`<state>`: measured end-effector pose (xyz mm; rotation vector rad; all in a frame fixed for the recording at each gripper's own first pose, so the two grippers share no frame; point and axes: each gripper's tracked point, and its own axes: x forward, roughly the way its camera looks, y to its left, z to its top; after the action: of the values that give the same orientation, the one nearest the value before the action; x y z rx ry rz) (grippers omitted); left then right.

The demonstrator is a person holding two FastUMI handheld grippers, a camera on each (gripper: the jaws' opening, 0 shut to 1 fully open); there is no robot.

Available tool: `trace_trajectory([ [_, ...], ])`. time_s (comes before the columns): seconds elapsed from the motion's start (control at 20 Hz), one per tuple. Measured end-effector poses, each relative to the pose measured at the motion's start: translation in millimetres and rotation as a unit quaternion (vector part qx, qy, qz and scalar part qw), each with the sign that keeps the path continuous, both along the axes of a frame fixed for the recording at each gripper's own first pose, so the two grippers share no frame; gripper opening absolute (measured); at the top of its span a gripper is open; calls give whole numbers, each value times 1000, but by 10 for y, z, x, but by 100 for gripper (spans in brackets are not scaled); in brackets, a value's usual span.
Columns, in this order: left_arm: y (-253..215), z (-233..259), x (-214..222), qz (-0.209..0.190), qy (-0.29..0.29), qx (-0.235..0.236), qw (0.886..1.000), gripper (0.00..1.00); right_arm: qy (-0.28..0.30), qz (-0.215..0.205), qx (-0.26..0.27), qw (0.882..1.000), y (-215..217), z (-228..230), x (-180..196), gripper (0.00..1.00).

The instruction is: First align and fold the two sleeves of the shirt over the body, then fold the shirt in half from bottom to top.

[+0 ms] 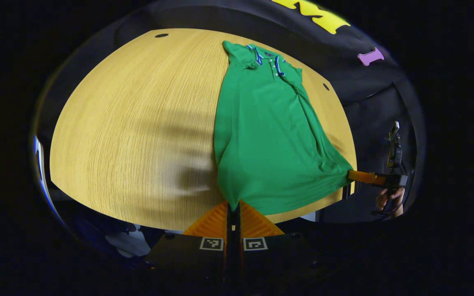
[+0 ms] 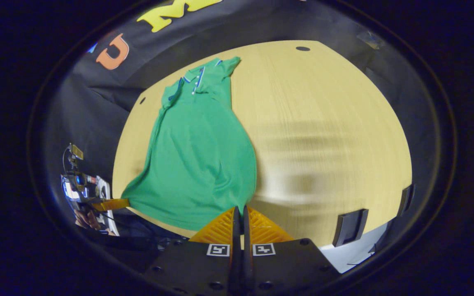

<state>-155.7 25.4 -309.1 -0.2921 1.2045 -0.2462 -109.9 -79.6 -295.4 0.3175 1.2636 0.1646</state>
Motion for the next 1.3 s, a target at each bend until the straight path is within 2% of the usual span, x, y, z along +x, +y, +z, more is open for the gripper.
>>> trace_trajectory([
  [0.35, -58, 527, 740, 12, -70, -22, 997, 4, -60, -15, 24, 998, -57, 540, 723, 5],
  [0.7, 32, 994, 1732, 39, -126, -44, 990, 4, -136, -13, 39, 990, 49, 1115, 1790, 6],
  [0.9, 105, 1239, 2472, 76, -154, -70, 983, 4, -193, -20, 44, 980, 184, 1332, 2530, 5],
  [1.1, 246, 1412, 3314, 115, -202, -77, 970, 3, -253, -16, 41, 966, 340, 1371, 3220, 6],
  [1.3, 315, 1196, 4041, 134, -232, -65, 961, 4, -304, 4, 15, 952, 456, 1155, 3871, 6],
])
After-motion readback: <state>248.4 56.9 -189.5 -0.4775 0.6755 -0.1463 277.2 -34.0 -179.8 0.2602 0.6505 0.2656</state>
